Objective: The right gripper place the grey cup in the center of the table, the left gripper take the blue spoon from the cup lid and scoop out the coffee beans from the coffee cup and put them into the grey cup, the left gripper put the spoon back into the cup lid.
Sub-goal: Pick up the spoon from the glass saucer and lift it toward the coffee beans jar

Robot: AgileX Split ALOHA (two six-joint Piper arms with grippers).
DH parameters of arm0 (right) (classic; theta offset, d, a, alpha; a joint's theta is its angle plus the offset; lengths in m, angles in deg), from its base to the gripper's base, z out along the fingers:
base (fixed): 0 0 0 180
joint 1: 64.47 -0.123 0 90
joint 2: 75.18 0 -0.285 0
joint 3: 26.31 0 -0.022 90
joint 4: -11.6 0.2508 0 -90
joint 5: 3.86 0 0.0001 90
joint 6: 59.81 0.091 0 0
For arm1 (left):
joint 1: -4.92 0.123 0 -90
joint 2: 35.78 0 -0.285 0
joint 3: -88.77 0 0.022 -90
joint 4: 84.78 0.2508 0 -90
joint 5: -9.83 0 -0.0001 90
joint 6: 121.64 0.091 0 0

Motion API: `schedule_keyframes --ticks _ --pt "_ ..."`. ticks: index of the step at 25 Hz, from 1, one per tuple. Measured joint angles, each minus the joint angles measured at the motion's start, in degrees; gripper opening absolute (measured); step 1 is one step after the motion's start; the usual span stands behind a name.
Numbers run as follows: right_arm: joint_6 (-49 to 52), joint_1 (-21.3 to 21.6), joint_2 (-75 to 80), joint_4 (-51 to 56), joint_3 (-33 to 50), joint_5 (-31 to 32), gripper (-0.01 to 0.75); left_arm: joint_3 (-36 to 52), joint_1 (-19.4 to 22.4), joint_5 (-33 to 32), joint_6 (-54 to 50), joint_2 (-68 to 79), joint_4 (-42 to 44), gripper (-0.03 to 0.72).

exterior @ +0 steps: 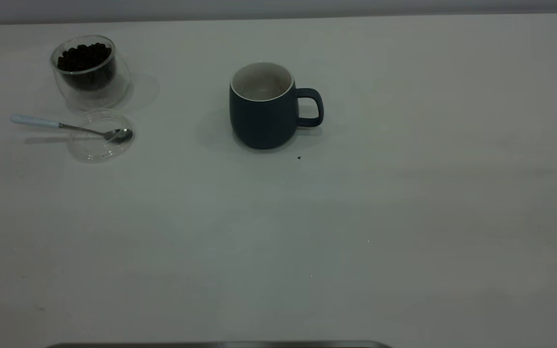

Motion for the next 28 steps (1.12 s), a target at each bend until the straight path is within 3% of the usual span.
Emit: schedule_keyframes --ticks 8,12,20,28 --pt "0.0 0.0 0.0 0.0 0.0 0.0 0.358 -9.1 0.2 -0.9 -11.4 20.1 25.6 0.500" --pt "0.1 0.0 0.0 0.0 0.0 0.0 0.358 -10.0 3.8 0.4 -13.1 27.0 29.6 0.500" --pt "0.1 0.0 0.0 0.0 0.0 0.0 0.358 -13.0 17.5 10.1 -17.3 35.4 24.3 0.500" --pt "0.1 0.0 0.0 0.0 0.0 0.0 0.358 -14.3 25.4 14.8 -8.7 47.5 4.3 0.482"
